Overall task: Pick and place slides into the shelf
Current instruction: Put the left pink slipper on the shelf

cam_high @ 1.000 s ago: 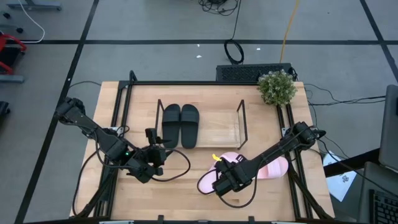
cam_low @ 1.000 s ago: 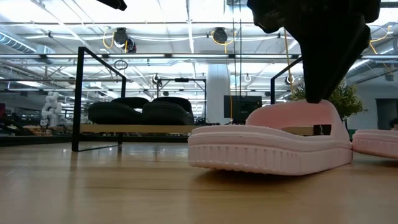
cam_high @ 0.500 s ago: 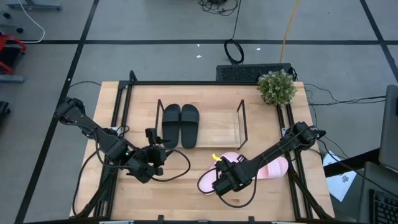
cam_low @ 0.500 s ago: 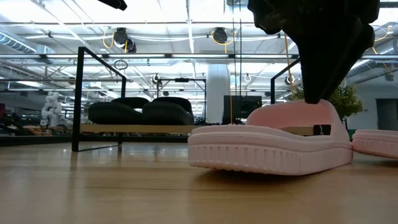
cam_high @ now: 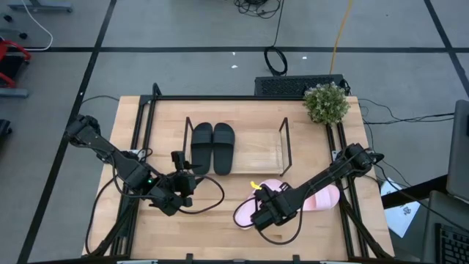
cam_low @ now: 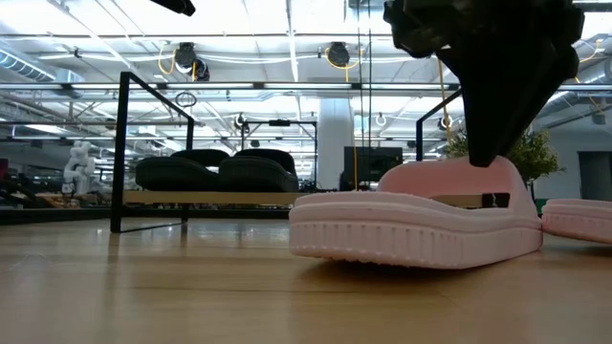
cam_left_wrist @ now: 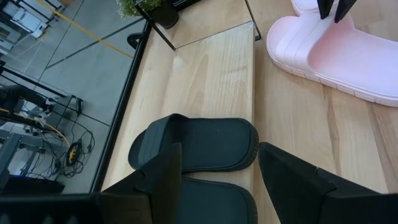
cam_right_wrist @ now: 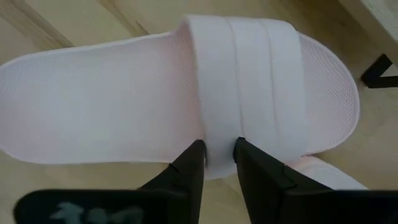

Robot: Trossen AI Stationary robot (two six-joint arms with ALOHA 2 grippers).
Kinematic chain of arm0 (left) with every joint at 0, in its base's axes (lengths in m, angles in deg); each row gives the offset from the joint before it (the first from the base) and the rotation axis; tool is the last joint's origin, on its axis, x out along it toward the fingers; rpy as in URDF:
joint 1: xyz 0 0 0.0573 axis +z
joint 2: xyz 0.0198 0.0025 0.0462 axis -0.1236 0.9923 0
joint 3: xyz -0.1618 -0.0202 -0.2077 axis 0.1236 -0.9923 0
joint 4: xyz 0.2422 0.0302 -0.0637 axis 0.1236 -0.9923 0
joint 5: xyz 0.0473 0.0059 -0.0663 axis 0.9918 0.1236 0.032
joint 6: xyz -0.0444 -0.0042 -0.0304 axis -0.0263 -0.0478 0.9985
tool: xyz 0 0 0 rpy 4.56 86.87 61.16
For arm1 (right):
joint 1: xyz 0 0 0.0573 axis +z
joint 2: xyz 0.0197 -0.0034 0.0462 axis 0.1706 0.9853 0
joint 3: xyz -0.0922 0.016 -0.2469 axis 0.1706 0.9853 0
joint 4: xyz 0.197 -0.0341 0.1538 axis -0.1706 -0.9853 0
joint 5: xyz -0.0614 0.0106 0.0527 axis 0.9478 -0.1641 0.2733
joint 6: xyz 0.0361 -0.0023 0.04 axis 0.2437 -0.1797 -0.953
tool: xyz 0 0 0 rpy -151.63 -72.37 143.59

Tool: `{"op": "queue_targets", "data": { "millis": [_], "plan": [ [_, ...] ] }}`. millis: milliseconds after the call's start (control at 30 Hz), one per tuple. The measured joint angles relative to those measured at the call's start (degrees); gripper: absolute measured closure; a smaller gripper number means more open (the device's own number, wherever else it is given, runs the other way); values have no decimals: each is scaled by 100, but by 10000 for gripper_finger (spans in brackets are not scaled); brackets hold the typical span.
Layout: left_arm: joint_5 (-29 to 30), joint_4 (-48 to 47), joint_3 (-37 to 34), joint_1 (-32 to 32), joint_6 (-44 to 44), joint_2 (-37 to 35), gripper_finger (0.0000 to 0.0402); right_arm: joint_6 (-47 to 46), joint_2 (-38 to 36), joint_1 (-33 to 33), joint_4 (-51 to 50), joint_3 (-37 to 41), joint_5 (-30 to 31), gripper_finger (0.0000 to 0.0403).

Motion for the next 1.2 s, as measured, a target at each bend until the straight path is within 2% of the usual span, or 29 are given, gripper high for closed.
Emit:
{"op": "queue_targets", "data": {
  "millis": [167,533,800,1200],
  "plan": [
    [-2,2,0,0,7,0,186,-50,-15,0,223,171,-63,339],
    [0,17,0,0,7,0,186,-50,-9,2,248,179,5,349],
    [0,16,0,0,5,0,186,93,-8,14,274,179,3,396],
    [0,15,0,0,9,0,186,396,11,17,217,87,125,402]
  ]
}}
